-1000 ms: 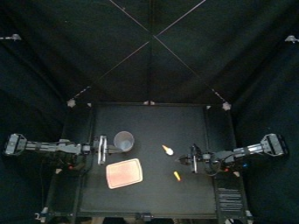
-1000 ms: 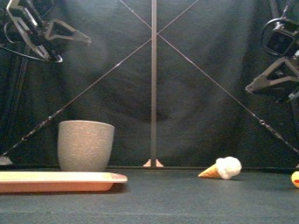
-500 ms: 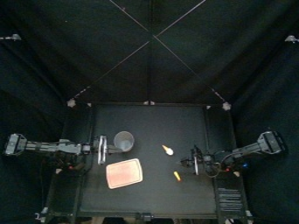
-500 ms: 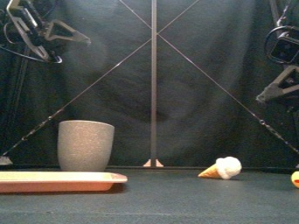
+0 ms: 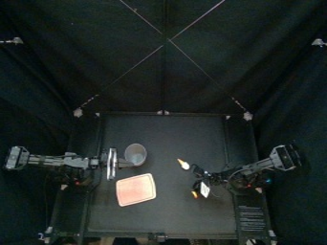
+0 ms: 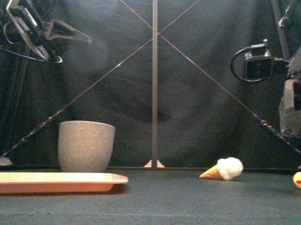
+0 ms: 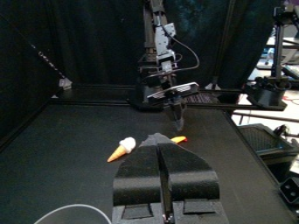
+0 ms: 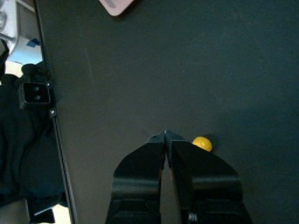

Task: Pick the shrimp then place it on the pink plate
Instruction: Pick the shrimp

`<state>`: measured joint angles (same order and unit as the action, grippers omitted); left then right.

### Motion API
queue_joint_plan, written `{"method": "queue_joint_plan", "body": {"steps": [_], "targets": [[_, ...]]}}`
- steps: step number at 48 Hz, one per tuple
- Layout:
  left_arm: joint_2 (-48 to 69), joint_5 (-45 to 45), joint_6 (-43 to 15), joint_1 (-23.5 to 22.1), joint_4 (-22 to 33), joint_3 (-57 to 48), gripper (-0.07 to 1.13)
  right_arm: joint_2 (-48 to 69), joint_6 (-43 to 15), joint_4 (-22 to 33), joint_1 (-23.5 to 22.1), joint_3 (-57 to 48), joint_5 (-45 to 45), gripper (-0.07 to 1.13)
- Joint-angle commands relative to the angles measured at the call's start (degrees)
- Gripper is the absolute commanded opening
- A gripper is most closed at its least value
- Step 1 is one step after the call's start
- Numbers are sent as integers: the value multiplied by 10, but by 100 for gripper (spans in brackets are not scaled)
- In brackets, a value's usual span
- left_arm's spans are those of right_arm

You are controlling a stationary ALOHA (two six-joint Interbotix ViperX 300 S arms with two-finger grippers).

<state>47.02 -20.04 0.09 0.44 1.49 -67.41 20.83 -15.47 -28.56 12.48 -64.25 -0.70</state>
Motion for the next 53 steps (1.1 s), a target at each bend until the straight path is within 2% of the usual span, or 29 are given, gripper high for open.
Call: {"method": "queue_joint_plan", "body": {"steps": [1, 6, 10, 26, 40, 53], "targets": [[-2, -5, -2, -1, -1, 4, 0, -8, -12, -1, -2, 15, 4, 69], [-2, -6, -2, -1, -1, 3, 0, -24, -24, -2, -1, 15, 13, 87], [-1, -5, -2, -1, -1, 3, 0, -37, -32, -7, -2, 19, 32, 93], [-2, -6, -2, 4, 0, 3, 0, -84, -81, 16, -26, 52, 154, 94], [-2, -6, -2, 3, 1, 3, 0, -118, -118, 63, -33, 71, 153, 93], [-1, -6, -2, -1, -1, -1, 0, -128, -120, 67, -42, 71, 147, 93]]}}
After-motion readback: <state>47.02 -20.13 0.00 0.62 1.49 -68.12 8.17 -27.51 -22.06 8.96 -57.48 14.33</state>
